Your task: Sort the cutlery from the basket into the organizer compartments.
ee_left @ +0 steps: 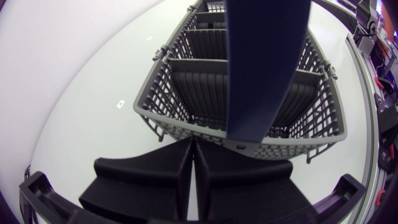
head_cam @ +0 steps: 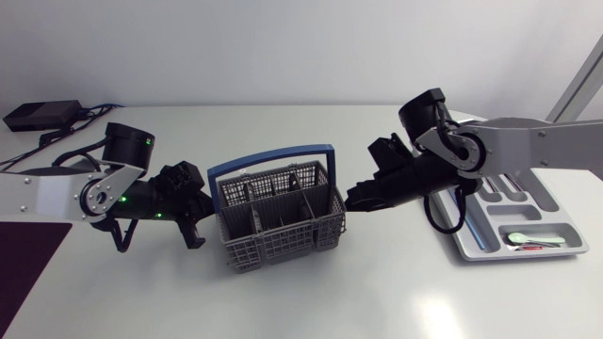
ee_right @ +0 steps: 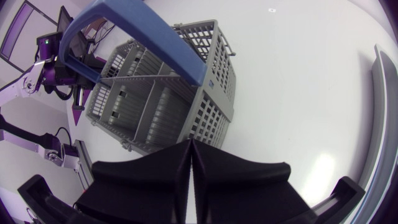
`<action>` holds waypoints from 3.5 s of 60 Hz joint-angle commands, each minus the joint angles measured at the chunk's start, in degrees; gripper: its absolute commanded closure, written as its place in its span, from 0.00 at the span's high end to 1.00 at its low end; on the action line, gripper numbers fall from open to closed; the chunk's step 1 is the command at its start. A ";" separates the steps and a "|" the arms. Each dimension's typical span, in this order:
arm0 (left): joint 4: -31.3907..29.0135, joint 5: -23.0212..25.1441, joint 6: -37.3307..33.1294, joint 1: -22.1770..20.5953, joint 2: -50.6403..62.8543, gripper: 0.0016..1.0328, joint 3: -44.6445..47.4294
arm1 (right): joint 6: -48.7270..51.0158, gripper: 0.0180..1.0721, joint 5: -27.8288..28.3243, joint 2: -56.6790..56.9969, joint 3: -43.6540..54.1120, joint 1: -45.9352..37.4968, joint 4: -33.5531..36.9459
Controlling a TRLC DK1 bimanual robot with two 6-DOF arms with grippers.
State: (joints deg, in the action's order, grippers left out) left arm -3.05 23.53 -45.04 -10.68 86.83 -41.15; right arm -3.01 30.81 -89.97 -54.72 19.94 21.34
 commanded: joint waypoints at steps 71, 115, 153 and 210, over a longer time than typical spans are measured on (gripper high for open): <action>3.40 0.82 3.55 -2.68 13.02 0.03 -14.93 | -2.71 0.05 -3.12 -4.33 -2.59 2.29 -4.47; 3.40 0.38 3.20 0.22 12.49 0.03 -13.52 | -2.44 0.05 -6.73 -2.40 0.31 1.50 -4.73; 3.31 0.38 7.07 8.04 -2.19 0.08 -4.47 | 1.51 0.34 -17.71 8.76 7.35 -2.28 -7.02; -7.67 -4.72 20.51 12.70 -32.69 0.96 4.85 | 10.65 0.95 -30.63 32.41 17.63 -6.59 -4.64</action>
State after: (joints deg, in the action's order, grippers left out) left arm -9.23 19.03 -26.48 1.43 56.27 -37.85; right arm 6.26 1.02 -59.92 -39.42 14.02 15.70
